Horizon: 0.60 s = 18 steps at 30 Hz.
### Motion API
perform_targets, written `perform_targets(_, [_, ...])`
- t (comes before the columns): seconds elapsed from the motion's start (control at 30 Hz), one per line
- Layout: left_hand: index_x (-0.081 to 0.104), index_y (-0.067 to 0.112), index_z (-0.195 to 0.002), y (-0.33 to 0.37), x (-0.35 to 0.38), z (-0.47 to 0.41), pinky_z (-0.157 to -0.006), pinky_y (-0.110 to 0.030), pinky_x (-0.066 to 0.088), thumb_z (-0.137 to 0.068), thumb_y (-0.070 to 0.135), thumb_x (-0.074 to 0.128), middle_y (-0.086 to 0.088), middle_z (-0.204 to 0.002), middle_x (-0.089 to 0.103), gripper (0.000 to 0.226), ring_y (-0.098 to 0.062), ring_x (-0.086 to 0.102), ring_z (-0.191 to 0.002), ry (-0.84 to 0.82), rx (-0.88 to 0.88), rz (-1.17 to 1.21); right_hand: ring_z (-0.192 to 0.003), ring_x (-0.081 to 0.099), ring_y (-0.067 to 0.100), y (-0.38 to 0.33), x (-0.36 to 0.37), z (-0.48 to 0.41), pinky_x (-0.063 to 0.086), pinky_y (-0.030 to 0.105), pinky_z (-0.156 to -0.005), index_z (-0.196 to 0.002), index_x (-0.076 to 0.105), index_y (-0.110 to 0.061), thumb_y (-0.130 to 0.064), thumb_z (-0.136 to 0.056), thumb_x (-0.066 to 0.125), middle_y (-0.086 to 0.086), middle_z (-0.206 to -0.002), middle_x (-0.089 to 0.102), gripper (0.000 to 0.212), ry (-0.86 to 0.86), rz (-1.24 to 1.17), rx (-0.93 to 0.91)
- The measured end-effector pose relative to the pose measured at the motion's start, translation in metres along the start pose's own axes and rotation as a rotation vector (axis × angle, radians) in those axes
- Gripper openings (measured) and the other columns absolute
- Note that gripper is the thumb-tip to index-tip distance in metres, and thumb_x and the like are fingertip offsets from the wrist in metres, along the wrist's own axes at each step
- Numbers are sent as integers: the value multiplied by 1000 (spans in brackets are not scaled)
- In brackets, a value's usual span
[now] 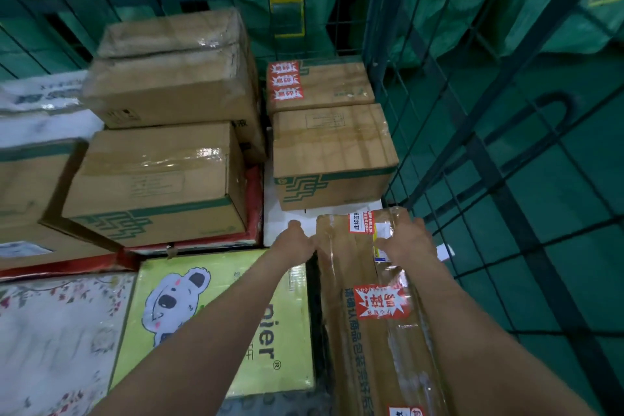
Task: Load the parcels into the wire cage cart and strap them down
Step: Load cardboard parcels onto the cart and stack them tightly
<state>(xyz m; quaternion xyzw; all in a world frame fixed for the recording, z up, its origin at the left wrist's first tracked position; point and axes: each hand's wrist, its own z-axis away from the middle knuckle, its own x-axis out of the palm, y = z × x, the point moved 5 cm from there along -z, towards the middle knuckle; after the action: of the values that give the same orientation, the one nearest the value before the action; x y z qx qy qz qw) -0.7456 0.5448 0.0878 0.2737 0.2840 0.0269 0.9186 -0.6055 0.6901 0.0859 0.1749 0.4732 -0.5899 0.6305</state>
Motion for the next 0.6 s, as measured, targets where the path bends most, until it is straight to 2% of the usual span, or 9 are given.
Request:
perform_targets(0.1, [21, 7, -146, 6, -31, 31, -65, -30, 42, -97, 25, 47, -17, -122, 52, 58, -25, 56, -85, 24, 49, 23, -112, 50, 27, -24, -22, 29, 43, 39, -95, -119, 53, -14, -31, -83, 68, 7, -121, 51, 42, 18, -58, -13])
perform_targets(0.17, [22, 10, -146, 6, -48, 53, -52, -26, 35, -97, 20, 46, -18, -113, 54, 56, -18, 49, -67, 21, 52, 65, -103, 54, 24, -36, -30, 48, 46, 32, -85, -110, 59, -15, -35, -83, 65, 5, -114, 55, 34, -2, -87, 9])
perform_targets(0.2, [23, 12, -146, 4, -54, 62, -53, -25, 34, -96, 18, 46, -17, -110, 55, 56, -18, 49, -69, 21, 50, 104, -98, 58, 24, -41, -32, 58, 47, 28, -79, -105, 61, -15, -38, -80, 64, 6, -110, 58, 34, -5, -99, 19])
perform_targets(0.27, [27, 15, -145, 0, -65, 88, -67, -26, 39, -94, 17, 47, -13, -109, 54, 55, -22, 54, -85, -6, 24, 210, -90, 63, 25, -53, -38, 86, 44, 24, -69, -84, 61, -14, -36, -76, 65, 8, -98, 62, 24, -18, -121, 21])
perform_targets(0.33, [30, 17, -142, -4, -74, 118, -75, -29, 40, -94, 15, 48, -11, -120, 54, 52, -22, 55, -92, -41, 8, 294, -95, 62, 24, -65, -41, 121, 49, 29, -73, -73, 56, -20, -33, -74, 61, 9, -97, 59, 14, -13, -198, 26])
perform_targets(0.37, [32, 17, -141, -6, -76, 126, -76, -29, 40, -94, 14, 48, -10, -124, 53, 50, -21, 55, -93, -51, 7, 327, -104, 58, 24, -69, -41, 131, 50, 33, -83, -81, 60, -21, -33, -77, 57, 10, -104, 57, 13, -18, -202, 11])
perform_targets(0.43, [34, 17, -139, -16, -84, 150, -77, -31, 41, -94, 12, 48, -11, -128, 52, 48, -22, 56, -94, -68, 11, 373, -118, 50, 25, -77, -37, 161, 44, 33, -97, -114, 60, -12, -28, -88, 50, 9, -124, 55, 32, -11, -190, -16])
perform_targets(0.5, [35, 17, -138, -30, -91, 170, -77, -31, 41, -94, 12, 49, -9, -125, 53, 46, -21, 57, -94, -76, 19, 384, -118, 53, 29, -82, -28, 193, 43, 31, -93, -127, 54, -9, -21, -92, 51, 10, -129, 56, 38, -40, -248, -12])
perform_targets(0.6, [38, 16, -136, -50, -101, 191, -77, -32, 42, -94, 12, 49, -6, -116, 55, 44, -20, 58, -93, -72, 25, 390, -110, 55, 30, -85, -13, 238, 45, 31, -87, -129, 52, -6, -25, -93, 50, 14, -125, 57, 40, -97, -294, 10])
